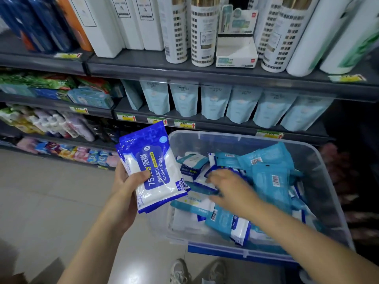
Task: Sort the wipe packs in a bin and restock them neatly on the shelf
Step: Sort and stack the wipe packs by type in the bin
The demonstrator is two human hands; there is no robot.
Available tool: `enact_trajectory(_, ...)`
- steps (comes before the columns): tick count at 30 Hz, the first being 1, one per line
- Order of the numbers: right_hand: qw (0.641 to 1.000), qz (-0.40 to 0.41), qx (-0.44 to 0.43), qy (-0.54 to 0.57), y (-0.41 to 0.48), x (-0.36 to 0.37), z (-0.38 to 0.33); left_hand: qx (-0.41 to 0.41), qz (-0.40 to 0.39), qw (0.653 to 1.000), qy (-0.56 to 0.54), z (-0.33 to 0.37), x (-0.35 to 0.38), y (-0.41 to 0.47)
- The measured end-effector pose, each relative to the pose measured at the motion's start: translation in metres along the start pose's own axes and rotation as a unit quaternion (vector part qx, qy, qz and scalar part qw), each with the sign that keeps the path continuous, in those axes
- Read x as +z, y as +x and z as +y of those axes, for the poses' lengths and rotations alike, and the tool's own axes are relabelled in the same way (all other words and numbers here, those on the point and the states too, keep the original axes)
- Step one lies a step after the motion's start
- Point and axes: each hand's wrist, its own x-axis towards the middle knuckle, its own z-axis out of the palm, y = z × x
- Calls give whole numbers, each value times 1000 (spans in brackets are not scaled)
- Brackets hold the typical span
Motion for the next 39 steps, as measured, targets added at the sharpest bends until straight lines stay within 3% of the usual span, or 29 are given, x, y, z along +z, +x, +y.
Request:
enact_trajectory(2, 991, -81, -50, -92, 12, 24, -16, 2, 10, 1000, -3, 2, -8, -3)
enact_trajectory(5, 962, -161, -58, -211, 23, 53, -23, 9, 19, 1000, -3, 4, -19, -7)
enact_trajectory(9, 949, -137, -92, -269, 27, 68, -19, 12, 30, 999, -6, 6, -30, -11)
enact_trajectory(12, 968, -108, -90, -209, 28, 51, -13, 9, 33, 999, -13, 5, -31, -12)
enact_trajectory(15, 996, -45, -24, -71, 19, 20, -8, 11, 21, 1000, -13, 4, -27, -9)
enact_trajectory(18, 990, 110, 14, 88, -1, -18, 1, 10, 3, 1000, -9, 3, -18, -4)
enact_trajectory(20, 967, 247, -8, 62, -11, -40, 16, 4, -4, 1000, -7, 1, -11, 0)
enact_trajectory(22, 947, 321, -23, -9, -18, -50, 40, -2, -14, 1000, -2, -2, -4, 3)
enact_trajectory(24, 960, 262, -8, -94, -24, -51, 62, -10, -25, 1000, 0, -5, 5, 6)
enact_trajectory(26, 985, 77, 54, -147, -28, -45, 71, -20, -38, 999, 5, -9, 13, 8)
enact_trajectory(28, 978, -66, 96, -176, -30, -37, 72, -35, -45, 998, 15, -12, 20, 8)
enact_trajectory(30, 978, -73, 106, -162, -27, -33, 65, -49, -55, 997, 27, -18, 28, 7)
enact_trajectory(32, 990, 5, 136, -47, -25, -33, 51, -68, -60, 995, 43, -26, 33, 6)
enact_trajectory(33, 982, 44, 162, 81, -24, -35, 39, -78, -61, 994, 53, -29, 35, 5)
enact_trajectory(34, 952, 65, 179, 239, -22, -38, 24, -87, -64, 992, 63, -32, 36, 5)
enact_trajectory(36, 854, 15, 194, 483, -17, -43, -8, -105, -79, 987, 88, -36, 38, 3)
enact_trajectory(39, 740, -67, 214, 634, -7, -33, -31, -128, -102, 980, 114, -42, 42, -1)
